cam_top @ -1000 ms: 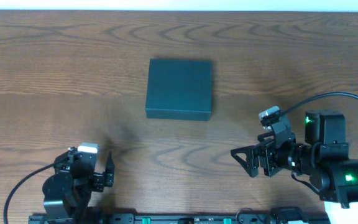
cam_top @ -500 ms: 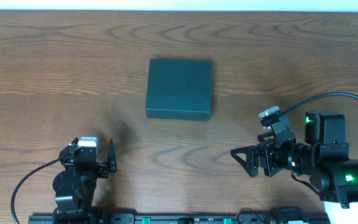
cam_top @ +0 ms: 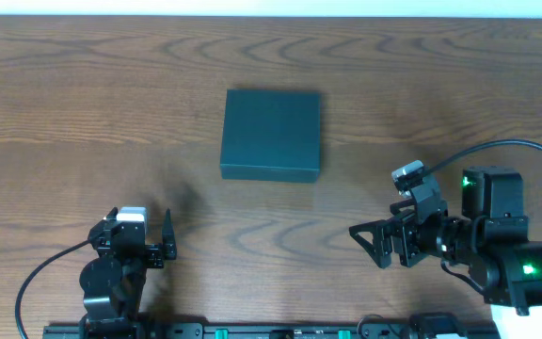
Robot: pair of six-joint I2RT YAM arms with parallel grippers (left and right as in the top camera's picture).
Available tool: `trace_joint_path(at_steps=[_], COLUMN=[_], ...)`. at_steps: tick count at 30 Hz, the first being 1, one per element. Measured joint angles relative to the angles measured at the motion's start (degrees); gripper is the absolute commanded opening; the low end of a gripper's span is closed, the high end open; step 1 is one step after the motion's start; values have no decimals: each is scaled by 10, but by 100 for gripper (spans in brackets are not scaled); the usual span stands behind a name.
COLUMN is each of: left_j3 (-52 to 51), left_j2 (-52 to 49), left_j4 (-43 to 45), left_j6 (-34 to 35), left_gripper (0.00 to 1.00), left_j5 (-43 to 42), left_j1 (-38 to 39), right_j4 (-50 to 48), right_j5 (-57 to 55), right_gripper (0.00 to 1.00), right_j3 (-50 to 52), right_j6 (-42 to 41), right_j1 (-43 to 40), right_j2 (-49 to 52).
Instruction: Pack container
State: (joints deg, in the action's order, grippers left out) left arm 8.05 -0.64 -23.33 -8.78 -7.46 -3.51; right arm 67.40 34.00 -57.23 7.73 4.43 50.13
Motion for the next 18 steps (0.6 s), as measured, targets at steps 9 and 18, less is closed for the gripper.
trace_joint_path(at_steps=[9,18], left_j3=[0,0], left_j2=[0,0], left_j4=[0,0], left_j6=[0,0], left_gripper=[96,96], left_j5=[0,0], left_j1=[0,0], right_j4=[0,0], right_j5=[0,0], right_gripper=[99,99], right_j3=[0,0], right_j6=[0,0], right_j1=[0,2], right_j2=[0,-4])
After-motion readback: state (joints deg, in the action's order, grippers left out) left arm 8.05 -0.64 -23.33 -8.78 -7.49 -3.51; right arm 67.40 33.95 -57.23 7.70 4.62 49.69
